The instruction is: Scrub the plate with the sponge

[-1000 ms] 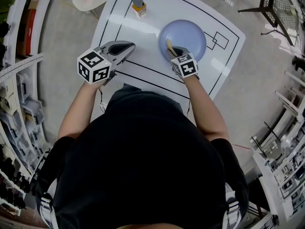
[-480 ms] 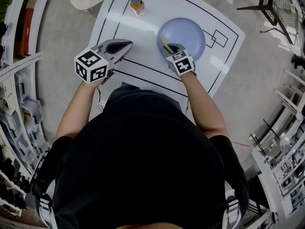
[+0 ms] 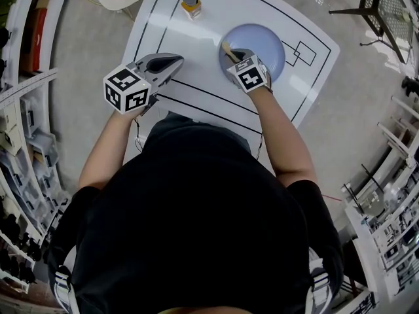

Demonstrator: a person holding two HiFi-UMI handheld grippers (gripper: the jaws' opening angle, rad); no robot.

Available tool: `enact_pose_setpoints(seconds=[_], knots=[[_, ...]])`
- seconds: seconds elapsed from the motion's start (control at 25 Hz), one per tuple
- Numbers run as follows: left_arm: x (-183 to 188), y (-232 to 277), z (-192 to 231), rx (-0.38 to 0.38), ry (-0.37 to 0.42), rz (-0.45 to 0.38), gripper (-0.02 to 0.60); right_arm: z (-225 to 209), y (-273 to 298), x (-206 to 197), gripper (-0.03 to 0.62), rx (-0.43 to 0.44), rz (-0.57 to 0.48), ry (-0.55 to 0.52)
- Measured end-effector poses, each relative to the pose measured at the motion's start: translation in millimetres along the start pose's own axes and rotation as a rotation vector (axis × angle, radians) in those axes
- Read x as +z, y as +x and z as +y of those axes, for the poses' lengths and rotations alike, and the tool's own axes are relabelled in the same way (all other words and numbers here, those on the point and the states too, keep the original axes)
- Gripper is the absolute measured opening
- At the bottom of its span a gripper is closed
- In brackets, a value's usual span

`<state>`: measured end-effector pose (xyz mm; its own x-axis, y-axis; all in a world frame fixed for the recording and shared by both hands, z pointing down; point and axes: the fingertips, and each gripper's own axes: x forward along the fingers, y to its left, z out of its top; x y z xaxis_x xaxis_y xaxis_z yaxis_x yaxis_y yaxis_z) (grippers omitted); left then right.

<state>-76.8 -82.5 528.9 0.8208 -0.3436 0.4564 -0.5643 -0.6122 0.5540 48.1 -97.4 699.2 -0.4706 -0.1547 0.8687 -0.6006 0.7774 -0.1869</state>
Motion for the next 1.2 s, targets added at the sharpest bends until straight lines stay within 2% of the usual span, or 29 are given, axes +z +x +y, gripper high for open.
enact_pose_setpoints(seconds=[0.2,0.84,1.2], knots=[[-0.9,1.4,2.1,0.000,-0.014,-0.001,0.008,-20.4,-1.6,8.4,0.037,-0.038,0.017,-0.045],[-5.0,16.0,-7.3,-0.032,-0.022,0.018,0.008,-78.5,-11.6,8.7,0.035,-0.151,0.063,-0.068],[-5.6,20.3,-7.7,-0.042,-0.017,0.029,0.008,-106.2,-25.2,-10.5,0.035,-0.219,0.098,-0.024]])
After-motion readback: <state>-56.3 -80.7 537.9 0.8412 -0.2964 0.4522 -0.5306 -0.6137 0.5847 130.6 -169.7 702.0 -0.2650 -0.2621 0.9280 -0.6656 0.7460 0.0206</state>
